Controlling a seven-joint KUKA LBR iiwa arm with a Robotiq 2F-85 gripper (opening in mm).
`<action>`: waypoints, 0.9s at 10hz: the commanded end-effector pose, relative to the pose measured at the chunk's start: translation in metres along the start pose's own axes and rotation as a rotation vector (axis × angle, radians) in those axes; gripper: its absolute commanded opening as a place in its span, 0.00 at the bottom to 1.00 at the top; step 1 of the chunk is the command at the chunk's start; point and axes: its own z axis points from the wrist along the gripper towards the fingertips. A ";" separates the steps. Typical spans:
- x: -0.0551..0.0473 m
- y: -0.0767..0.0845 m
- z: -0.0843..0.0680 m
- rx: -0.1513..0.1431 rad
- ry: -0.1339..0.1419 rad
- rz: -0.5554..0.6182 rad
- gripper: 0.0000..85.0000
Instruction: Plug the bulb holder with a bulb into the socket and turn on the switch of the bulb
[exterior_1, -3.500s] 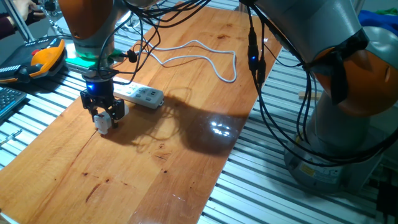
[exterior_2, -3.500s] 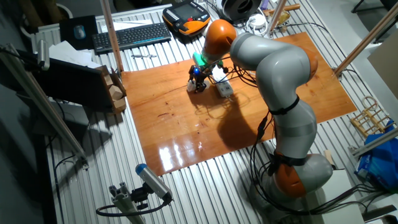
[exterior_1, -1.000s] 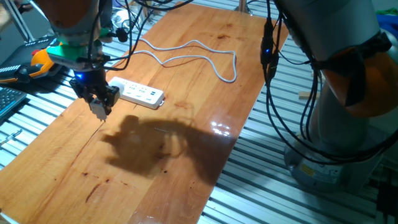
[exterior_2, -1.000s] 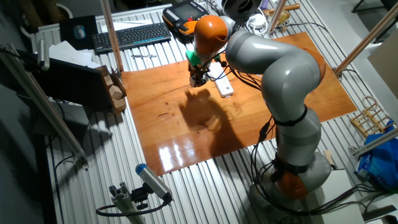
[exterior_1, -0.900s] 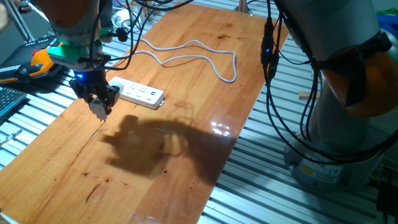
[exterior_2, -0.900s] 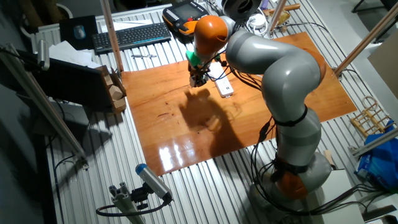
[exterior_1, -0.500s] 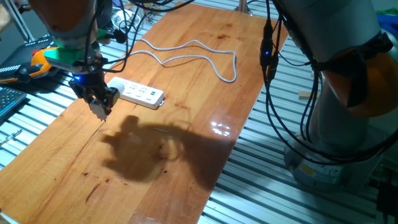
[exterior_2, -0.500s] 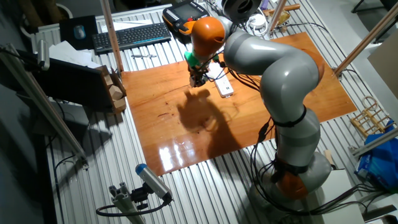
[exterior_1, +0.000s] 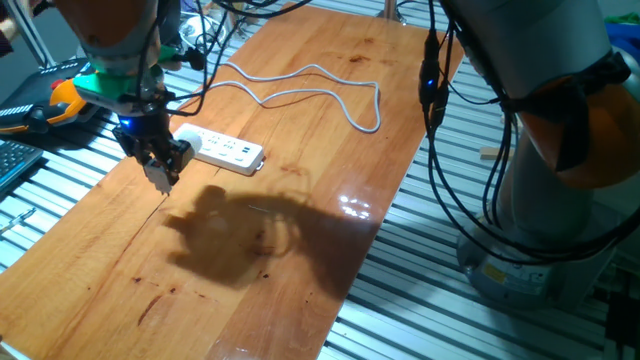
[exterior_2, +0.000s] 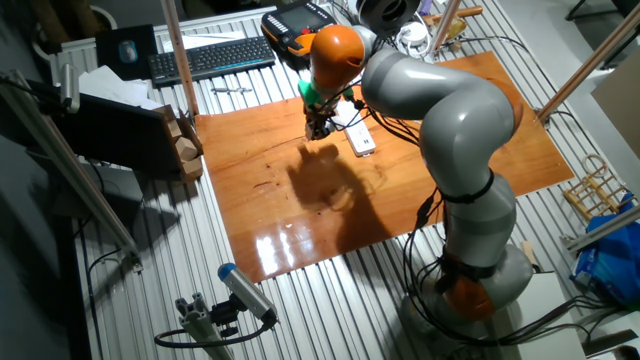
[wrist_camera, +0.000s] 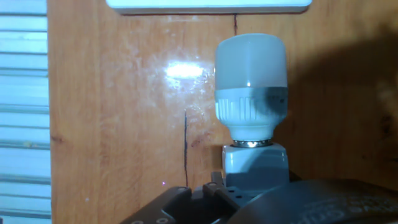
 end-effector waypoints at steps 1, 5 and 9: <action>0.012 0.001 0.001 0.009 -0.005 0.011 0.00; 0.049 -0.008 0.010 0.018 -0.015 0.012 0.00; 0.022 -0.003 0.004 0.014 -0.007 -0.018 0.00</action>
